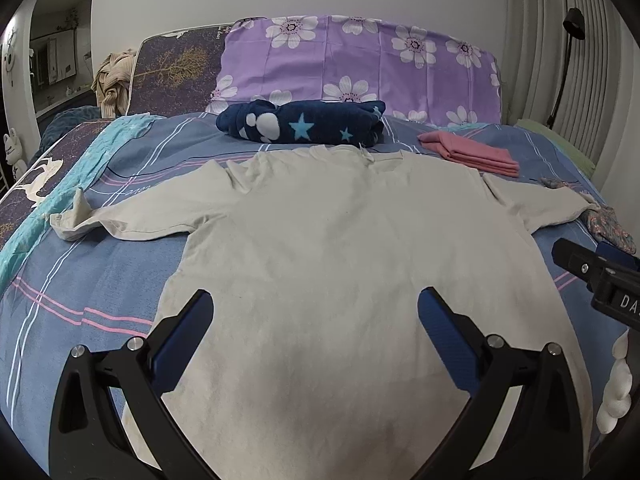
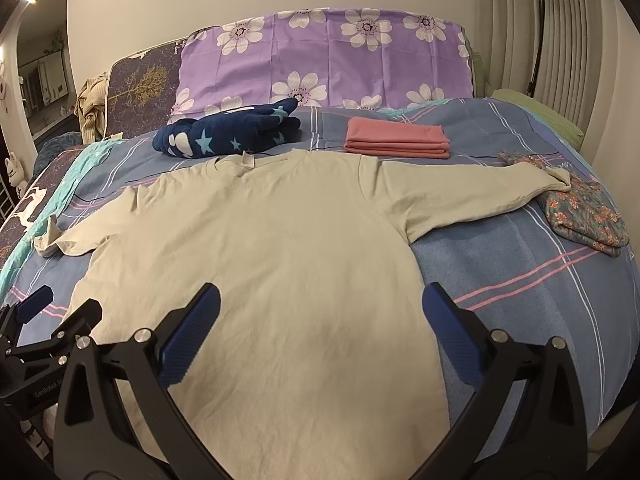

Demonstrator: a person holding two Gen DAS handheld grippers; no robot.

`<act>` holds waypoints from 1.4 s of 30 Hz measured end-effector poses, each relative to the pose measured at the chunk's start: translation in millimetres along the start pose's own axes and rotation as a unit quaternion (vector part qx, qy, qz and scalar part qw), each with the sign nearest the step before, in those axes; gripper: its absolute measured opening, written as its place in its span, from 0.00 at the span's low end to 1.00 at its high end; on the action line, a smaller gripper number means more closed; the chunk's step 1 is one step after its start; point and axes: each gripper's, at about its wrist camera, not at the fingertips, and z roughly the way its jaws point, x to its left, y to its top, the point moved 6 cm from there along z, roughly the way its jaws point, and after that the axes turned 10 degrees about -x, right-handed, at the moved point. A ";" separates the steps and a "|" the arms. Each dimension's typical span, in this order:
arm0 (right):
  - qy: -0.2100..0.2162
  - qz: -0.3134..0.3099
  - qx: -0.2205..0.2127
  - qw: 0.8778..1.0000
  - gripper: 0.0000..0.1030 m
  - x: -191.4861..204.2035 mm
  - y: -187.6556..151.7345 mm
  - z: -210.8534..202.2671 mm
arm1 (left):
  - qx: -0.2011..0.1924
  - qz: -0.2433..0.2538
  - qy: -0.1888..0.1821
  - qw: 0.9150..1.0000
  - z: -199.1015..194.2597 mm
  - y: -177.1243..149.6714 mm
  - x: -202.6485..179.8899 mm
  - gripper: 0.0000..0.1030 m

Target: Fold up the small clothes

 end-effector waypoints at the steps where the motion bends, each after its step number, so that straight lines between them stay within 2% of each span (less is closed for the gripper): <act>1: -0.001 -0.001 0.000 1.000 0.98 0.4 0.2 0.3 | 0.001 0.002 0.001 1.000 0.2 -0.4 -0.4 0.99; 10: -0.005 -0.007 -0.003 1.000 0.98 2.0 -6.0 -1.8 | -0.011 0.004 0.006 1.000 -4.0 -0.8 1.9 0.99; 42: 0.005 -0.017 0.020 1.000 0.98 6.0 -15.8 5.5 | -0.008 0.001 0.006 1.000 -3.6 -7.8 13.0 0.99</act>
